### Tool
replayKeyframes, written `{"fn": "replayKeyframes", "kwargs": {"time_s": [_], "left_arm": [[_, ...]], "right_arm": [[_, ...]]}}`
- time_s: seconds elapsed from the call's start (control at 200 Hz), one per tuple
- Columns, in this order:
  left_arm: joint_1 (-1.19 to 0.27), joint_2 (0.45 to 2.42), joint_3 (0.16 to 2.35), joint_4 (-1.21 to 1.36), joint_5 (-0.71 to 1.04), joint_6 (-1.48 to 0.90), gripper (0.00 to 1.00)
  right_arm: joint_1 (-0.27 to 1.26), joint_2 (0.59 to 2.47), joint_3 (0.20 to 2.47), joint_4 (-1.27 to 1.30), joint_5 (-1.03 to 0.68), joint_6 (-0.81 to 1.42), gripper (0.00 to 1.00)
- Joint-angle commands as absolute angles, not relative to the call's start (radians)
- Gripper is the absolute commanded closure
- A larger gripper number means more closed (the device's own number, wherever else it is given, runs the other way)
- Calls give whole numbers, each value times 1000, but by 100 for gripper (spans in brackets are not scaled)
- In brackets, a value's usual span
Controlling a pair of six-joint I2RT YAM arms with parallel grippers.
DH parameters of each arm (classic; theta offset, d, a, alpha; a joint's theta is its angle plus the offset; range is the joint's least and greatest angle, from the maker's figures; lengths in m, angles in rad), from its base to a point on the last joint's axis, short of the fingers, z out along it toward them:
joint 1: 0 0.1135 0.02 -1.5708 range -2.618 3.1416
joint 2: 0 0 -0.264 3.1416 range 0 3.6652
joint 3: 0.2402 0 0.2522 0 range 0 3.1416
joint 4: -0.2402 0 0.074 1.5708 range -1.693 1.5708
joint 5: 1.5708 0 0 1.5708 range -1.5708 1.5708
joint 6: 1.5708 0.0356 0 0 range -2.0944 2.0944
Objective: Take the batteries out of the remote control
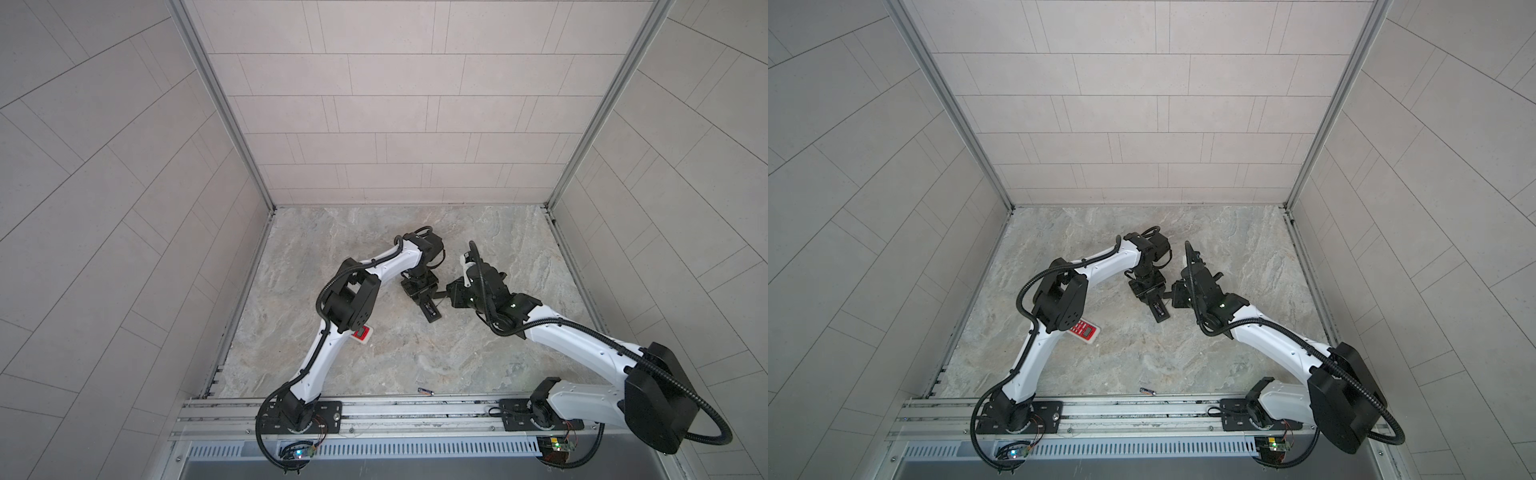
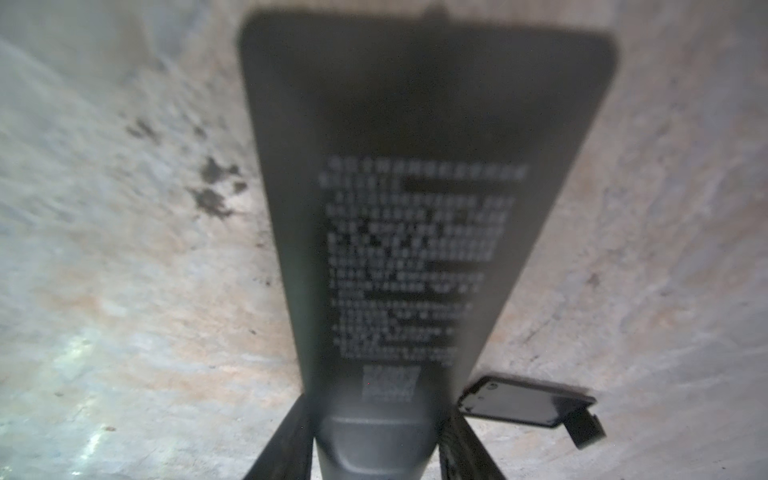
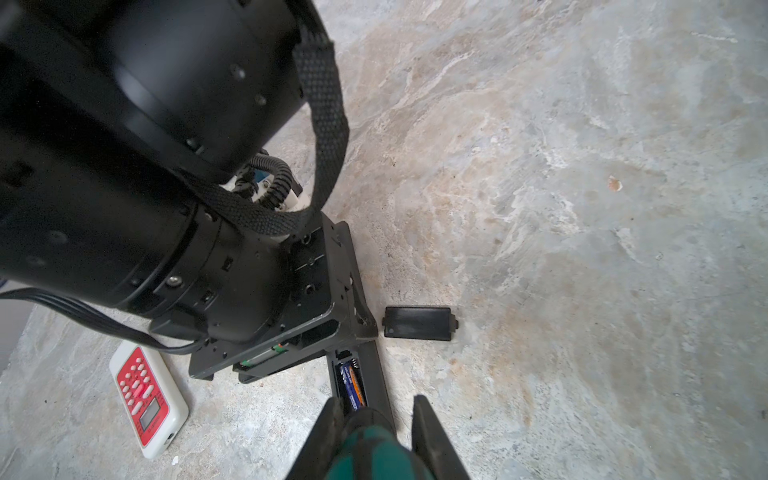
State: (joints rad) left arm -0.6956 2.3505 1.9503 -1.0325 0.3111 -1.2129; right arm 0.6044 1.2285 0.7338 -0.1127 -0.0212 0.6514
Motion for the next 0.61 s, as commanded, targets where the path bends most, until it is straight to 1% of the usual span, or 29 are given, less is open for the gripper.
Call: {"fn": "replayKeyframes", "kwargs": {"time_s": [0.0,0.27,0.6], "left_arm": [[-683,2293,1895,-905,283,-1212,93],[-656,2223,1792,-747,311,-1203,100],[-629,2179,1699,-589,372,-1194,100]], "right_arm": [[614,1236,740,-81,-14,649,100],[621,1266,798,-88,16,634,100],[646,1326,874,-122,102,583,100]]}}
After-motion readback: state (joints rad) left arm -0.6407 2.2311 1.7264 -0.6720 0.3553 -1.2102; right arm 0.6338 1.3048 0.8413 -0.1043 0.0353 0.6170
